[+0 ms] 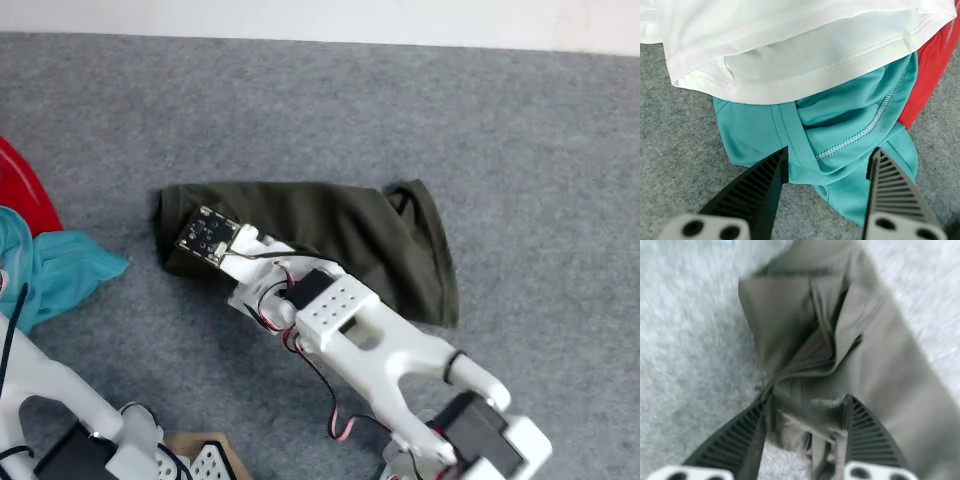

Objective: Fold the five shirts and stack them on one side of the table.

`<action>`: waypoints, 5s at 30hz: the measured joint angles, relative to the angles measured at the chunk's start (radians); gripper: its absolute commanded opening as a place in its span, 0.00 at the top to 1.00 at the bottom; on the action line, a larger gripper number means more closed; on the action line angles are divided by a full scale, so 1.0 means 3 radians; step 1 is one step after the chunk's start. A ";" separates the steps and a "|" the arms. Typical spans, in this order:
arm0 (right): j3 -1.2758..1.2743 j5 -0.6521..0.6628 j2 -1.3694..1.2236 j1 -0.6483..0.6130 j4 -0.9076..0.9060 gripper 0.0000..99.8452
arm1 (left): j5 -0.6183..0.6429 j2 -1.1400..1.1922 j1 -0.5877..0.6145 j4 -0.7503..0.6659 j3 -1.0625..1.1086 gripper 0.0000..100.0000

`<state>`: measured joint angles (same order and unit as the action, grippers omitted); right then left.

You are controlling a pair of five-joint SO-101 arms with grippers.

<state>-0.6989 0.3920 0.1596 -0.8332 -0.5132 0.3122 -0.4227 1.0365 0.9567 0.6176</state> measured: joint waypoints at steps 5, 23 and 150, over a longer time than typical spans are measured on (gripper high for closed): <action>0.0066 0.0000 -0.0153 0.0051 0.0000 0.79 | 0.0000 0.0000 0.0000 0.0000 0.0000 0.74; 0.0414 0.0000 -0.0199 0.0491 0.0000 0.99 | 0.0000 0.0000 0.0000 0.0000 0.0000 0.74; -0.1268 -0.0419 0.1417 0.0532 0.0517 0.99 | -0.0118 0.1325 -0.2399 -0.0005 -0.0798 0.99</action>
<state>-1.0794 0.2662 0.5846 -0.6736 -0.3583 0.2770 -0.0253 0.3168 0.9551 0.3782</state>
